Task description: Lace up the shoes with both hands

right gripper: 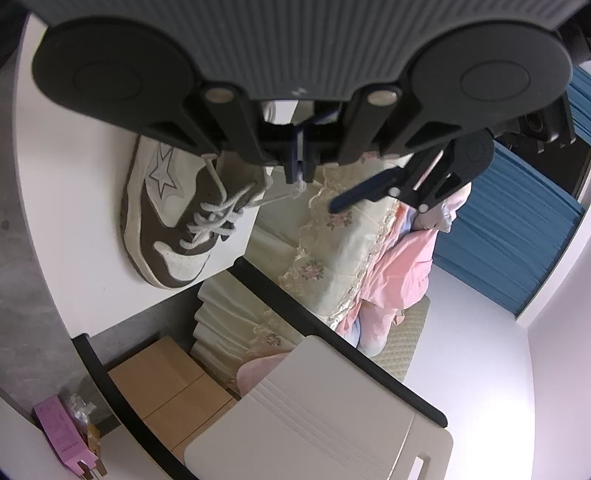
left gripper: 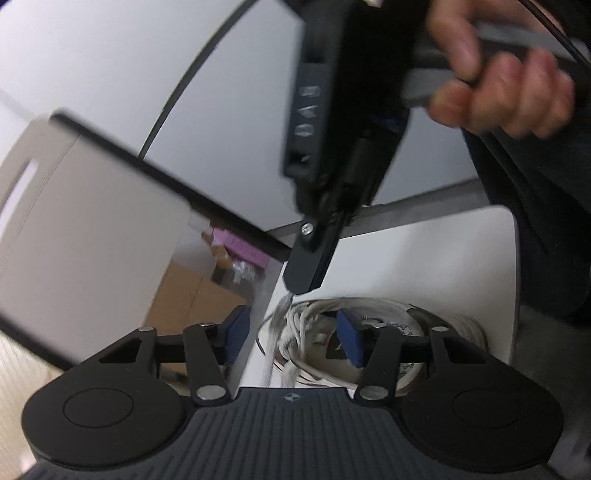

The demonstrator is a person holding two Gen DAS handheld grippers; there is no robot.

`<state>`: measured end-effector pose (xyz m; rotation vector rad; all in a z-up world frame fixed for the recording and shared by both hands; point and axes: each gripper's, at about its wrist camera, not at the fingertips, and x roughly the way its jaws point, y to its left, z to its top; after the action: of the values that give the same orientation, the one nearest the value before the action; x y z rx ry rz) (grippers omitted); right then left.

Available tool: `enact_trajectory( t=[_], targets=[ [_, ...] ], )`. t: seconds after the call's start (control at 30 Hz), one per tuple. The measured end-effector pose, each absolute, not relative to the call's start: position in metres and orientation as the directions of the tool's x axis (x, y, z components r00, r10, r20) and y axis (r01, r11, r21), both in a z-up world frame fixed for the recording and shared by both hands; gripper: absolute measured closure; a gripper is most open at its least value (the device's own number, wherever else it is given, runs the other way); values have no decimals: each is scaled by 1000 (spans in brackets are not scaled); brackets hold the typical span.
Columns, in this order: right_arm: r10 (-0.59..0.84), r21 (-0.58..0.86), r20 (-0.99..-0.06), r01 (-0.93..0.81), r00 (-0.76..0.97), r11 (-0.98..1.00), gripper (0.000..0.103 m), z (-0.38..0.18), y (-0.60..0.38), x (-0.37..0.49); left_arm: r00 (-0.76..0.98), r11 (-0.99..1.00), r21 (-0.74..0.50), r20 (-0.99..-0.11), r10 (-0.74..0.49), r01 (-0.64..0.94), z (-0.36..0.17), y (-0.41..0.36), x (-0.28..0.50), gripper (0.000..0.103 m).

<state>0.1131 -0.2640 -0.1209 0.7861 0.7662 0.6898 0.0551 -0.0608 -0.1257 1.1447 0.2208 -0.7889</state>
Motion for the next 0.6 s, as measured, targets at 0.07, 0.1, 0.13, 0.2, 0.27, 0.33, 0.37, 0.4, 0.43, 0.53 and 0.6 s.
enact_trajectory(
  t=[0.07,0.1,0.13,0.2,0.27,0.33,0.37,0.4,0.43,0.53,0.6],
  targets=[
    [775,813,-334,-252,537,525,100,-121,-265,112,722,123,764,-527,-449,634,-129,-64,53,58],
    [777,814,-333,-252,535,523,100,-120,-265,112,722,105,771,-527,-449,628,-129,-64,53,67],
    [779,815,-331,-256,532,520,100,-120,-265,112,722,95,776,-524,-452,623,-130,-65,53,71],
    [783,814,-329,-263,528,519,100,-120,-264,112,720,72,787,-517,-463,612,-130,-65,52,73],
    [784,813,-329,-265,526,519,100,-119,-263,111,716,51,797,-511,-476,602,-131,-63,50,82],
    [786,816,-329,-262,523,515,100,-120,-263,111,724,57,808,-493,-482,587,-131,-61,49,95],
    [787,818,-329,-260,521,514,100,-120,-263,112,723,70,800,-496,-481,595,-129,-60,50,97],
    [786,816,-332,-258,521,517,100,-120,-262,112,716,84,786,-506,-481,612,-127,-59,51,98],
    [786,819,-331,-255,522,514,100,-121,-263,112,714,96,777,-512,-478,622,-126,-59,52,99],
    [787,825,-327,-247,524,508,99,-122,-263,113,706,150,735,-542,-456,661,-120,-61,55,99],
    [781,828,-321,-242,536,506,99,-122,-264,112,712,226,697,-557,-427,680,-117,-64,61,99]
  ],
)
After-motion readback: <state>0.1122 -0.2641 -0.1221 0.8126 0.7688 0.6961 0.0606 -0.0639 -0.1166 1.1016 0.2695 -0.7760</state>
